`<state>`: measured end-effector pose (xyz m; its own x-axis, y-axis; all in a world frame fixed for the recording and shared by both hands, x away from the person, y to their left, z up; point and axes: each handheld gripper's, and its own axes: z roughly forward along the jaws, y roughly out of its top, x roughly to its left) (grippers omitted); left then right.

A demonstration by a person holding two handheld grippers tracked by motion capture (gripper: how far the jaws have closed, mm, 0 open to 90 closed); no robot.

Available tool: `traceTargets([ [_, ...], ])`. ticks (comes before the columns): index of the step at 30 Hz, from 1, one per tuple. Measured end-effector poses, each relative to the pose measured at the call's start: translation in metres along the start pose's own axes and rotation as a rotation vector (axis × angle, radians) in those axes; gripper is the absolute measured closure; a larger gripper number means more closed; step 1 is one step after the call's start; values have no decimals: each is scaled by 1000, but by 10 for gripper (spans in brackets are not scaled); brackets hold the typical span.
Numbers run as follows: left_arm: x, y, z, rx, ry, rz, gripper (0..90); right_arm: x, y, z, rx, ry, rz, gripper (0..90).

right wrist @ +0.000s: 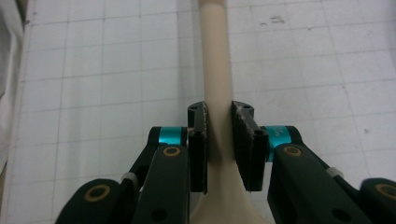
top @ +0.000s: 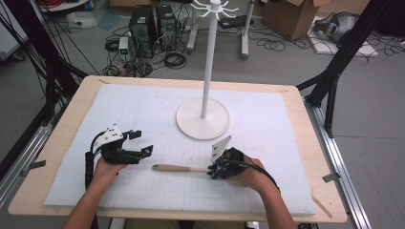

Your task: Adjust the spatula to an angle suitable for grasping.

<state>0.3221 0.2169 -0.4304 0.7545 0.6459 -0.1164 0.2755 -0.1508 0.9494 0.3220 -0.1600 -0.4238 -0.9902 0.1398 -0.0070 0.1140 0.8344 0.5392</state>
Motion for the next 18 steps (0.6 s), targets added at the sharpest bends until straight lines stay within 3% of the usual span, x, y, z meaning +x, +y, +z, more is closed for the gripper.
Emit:
traceTargets([
  [5,1,0,-1,-1,6,-1,190,-1,-7,-3,-19,-26,67,772],
  [13,1,-1,0,-1,6,-4,191,-1,-18,-10,-53,-105,243,772],
  [16,1,-1,0,-2,6,-6,192,1,-23,-13,-76,-139,349,772],
  [18,1,-1,0,1,7,-2,192,3,-25,-13,-77,-152,369,772],
])
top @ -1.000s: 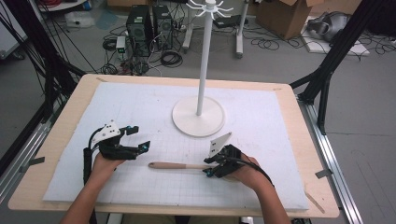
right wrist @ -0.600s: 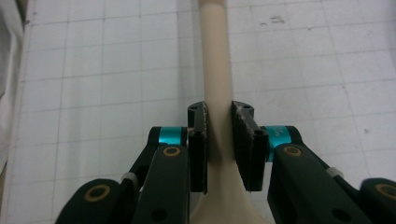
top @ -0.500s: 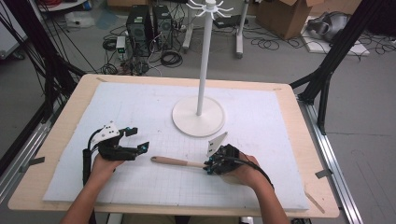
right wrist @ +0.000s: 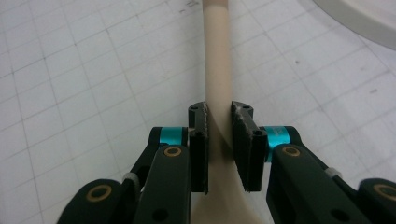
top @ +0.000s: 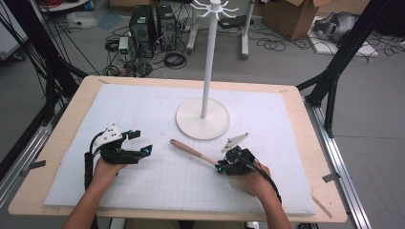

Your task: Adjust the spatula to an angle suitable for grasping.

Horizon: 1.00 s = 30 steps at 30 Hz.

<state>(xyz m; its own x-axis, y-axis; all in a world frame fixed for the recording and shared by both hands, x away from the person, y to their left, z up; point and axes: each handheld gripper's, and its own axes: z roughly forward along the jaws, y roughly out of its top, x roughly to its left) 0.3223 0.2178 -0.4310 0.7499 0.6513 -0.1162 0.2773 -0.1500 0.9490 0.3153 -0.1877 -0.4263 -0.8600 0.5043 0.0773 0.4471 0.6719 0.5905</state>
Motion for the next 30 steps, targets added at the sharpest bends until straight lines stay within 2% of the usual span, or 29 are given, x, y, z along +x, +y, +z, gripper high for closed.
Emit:
traceTargets([
  [2,0,0,0,0,1,0,192,1,-1,0,-1,-9,16,772],
  [3,0,0,0,0,1,0,192,1,-1,0,-1,-20,35,771],
  [4,0,0,0,2,1,1,192,2,-1,-1,6,-42,77,772],
  [9,0,-1,0,0,2,-3,193,2,-2,-2,6,-66,98,772],
  [12,0,-1,0,-2,2,-4,193,3,-2,-2,18,-79,147,771],
  [19,-1,-2,1,-2,5,-5,194,5,-3,-2,20,-67,159,752],
  [21,-1,-3,1,-4,5,-6,194,4,-2,-5,-21,-71,175,597],
  [23,-1,-3,1,-12,-1,-15,196,2,-2,-12,-82,-79,177,576],
  [25,-1,-3,1,-31,-10,-17,220,0,-4,-19,-136,-97,173,508],
  [27,-1,-3,0,-50,-8,-29,209,-2,-7,-26,-186,-136,161,414],
  [30,-1,-3,-1,-82,15,-42,178,-2,-16,-36,-283,-189,135,328],
])
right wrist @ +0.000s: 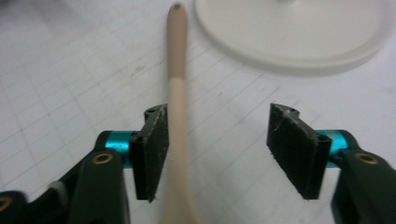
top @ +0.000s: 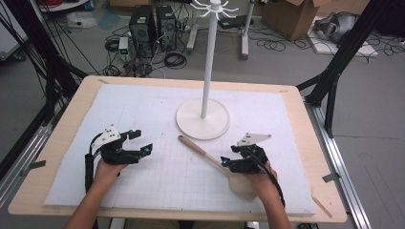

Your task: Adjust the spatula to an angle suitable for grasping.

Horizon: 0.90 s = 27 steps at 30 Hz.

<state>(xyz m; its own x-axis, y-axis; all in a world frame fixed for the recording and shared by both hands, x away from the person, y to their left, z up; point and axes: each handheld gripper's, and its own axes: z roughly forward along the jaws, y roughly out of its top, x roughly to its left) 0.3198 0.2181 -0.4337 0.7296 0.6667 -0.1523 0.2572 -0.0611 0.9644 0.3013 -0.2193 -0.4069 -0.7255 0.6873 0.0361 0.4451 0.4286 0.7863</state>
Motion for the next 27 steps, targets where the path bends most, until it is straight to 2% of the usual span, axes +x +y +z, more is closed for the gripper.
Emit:
traceTargets([
  [3,1,-1,-2,-22,6,-17,169,-5,-9,-15,-110,-59,16,278],
  [6,2,-1,-5,-1,15,-21,170,-12,-20,-31,-205,-114,45,197],
  [10,1,0,-8,3,22,-22,170,-17,-32,-47,-278,-185,60,151],
  [14,2,-2,-13,-19,41,-20,171,-18,-40,-54,-293,-235,65,151],
  [19,0,-6,-16,-32,50,-25,171,-20,-47,-59,-304,-237,63,151],
  [23,1,-7,-18,-28,54,-22,171,-21,-47,-62,-315,-237,83,152],
  [27,3,-7,-18,-27,63,-27,172,-21,-47,-60,-306,-238,82,153],
])
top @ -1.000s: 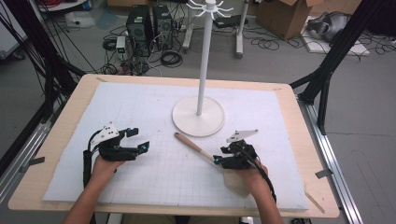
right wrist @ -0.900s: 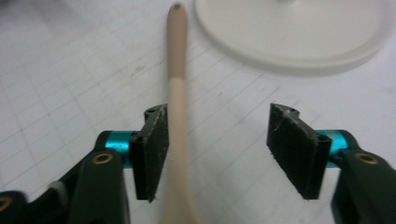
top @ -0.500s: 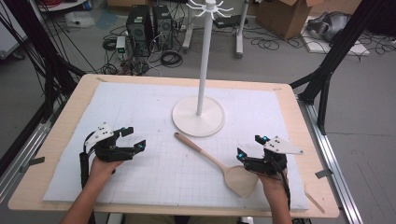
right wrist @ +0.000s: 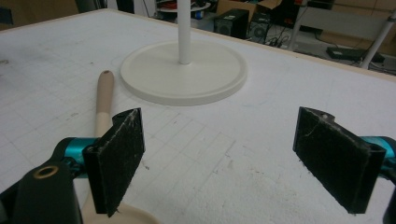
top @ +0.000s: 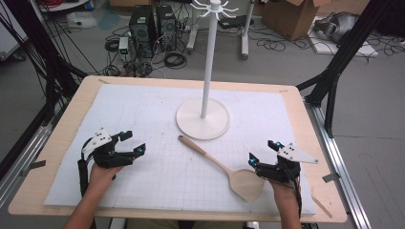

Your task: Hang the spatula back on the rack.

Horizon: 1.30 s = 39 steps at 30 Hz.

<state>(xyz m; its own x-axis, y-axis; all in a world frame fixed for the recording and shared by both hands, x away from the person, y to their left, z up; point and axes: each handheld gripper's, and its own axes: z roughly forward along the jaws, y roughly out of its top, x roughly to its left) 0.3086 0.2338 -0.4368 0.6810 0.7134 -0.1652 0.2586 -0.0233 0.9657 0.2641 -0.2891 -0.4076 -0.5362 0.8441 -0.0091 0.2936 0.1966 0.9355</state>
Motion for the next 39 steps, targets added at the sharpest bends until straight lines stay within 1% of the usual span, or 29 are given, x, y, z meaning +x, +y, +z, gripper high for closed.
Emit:
traceTargets([
  [2,-1,0,0,-2,-3,1,171,2,0,1,-2,4,1,152],
  [4,-1,0,-1,-6,-7,2,172,5,1,2,4,9,-9,152],
  [7,0,-1,-1,-14,-6,-9,172,9,3,6,37,24,-15,173],
  [9,0,-1,0,-15,-5,-13,172,11,4,9,47,34,-22,177],
  [11,0,-2,-1,-16,-6,-12,172,14,5,13,55,49,-19,177],
  [14,1,-2,0,-19,0,4,172,19,7,19,67,73,-37,176],
  [15,2,-2,0,-18,-1,4,173,21,8,21,72,82,-43,176],
  [17,2,-2,1,-33,6,-8,173,25,10,26,87,102,-56,176],
  [18,2,-2,1,-35,11,-7,173,26,11,28,98,114,-65,176],
  [19,2,-2,1,-32,18,6,176,28,12,31,111,124,-70,176],
  [20,1,-2,2,-28,22,5,176,30,14,34,121,132,-78,176],
  [22,2,-4,3,-17,19,3,174,34,16,41,154,150,-91,181],
  [23,2,-4,3,-12,19,11,174,36,17,45,175,162,-100,204],
  [25,3,-4,3,-22,19,11,175,41,19,52,209,191,-116,255],
  [27,3,-4,2,-27,20,10,176,46,21,59,241,207,-129,265],
  [29,4,-4,2,-21,18,5,176,51,23,66,268,235,-138,346],
  [30,4,-4,1,-15,17,11,176,54,24,69,279,243,-153,364],
  [32,3,-5,2,-19,12,10,178,59,25,74,307,255,-170,368],
  [33,4,-5,2,-15,9,14,180,61,26,77,328,260,-176,377],
  [34,3,-5,3,-19,7,6,180,62,25,80,346,271,-180,392],
  [37,2,-6,4,-16,5,7,180,66,23,89,423,295,-207,425],
  [39,2,-7,5,-9,5,9,180,68,20,95,475,303,-211,439],
])
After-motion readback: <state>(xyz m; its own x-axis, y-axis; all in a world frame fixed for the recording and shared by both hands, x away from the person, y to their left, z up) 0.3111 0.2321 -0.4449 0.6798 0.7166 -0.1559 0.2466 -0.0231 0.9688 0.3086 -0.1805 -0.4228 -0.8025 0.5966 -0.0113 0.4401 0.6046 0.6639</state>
